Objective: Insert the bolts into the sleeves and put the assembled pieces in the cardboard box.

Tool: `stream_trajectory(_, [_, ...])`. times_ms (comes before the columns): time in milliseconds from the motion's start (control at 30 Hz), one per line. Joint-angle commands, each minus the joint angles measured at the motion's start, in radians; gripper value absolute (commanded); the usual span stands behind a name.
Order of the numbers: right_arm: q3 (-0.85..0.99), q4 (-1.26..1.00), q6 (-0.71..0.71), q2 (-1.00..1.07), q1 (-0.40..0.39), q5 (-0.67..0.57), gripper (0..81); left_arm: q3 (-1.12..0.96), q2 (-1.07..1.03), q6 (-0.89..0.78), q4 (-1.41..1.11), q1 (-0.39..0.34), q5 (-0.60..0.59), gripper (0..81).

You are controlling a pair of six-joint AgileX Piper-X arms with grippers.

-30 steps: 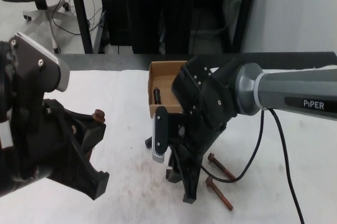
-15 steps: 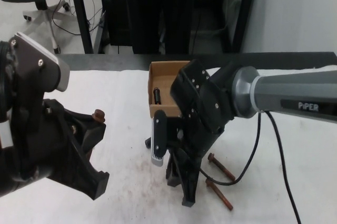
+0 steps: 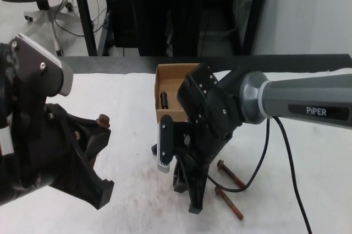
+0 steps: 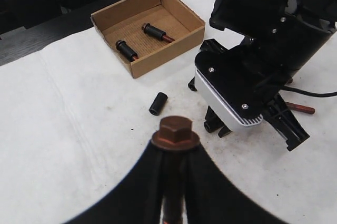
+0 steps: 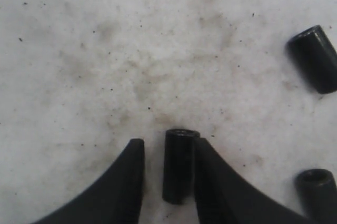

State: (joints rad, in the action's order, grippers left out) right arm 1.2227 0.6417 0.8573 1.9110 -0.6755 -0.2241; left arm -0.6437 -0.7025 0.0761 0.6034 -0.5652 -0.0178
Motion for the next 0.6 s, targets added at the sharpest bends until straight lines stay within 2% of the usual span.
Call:
stream_trajectory(0, [-0.005, 0.032, 0.003, 0.022, 0.002, -0.007, 29.4, -0.004, 0.001, 0.009, -0.017, 0.003, 0.009, 0.3])
stream_trajectory(400, [-0.005, 0.036, -0.006, 0.022, 0.007, 0.019, 29.7, -0.004, 0.001, 0.009, -0.017, 0.003, 0.009, 0.3])
stream_trajectory(567, [-0.005, 0.036, -0.031, 0.022, 0.023, 0.046, 42.3, -0.004, 0.001, 0.009, -0.017, 0.003, 0.009, 0.3])
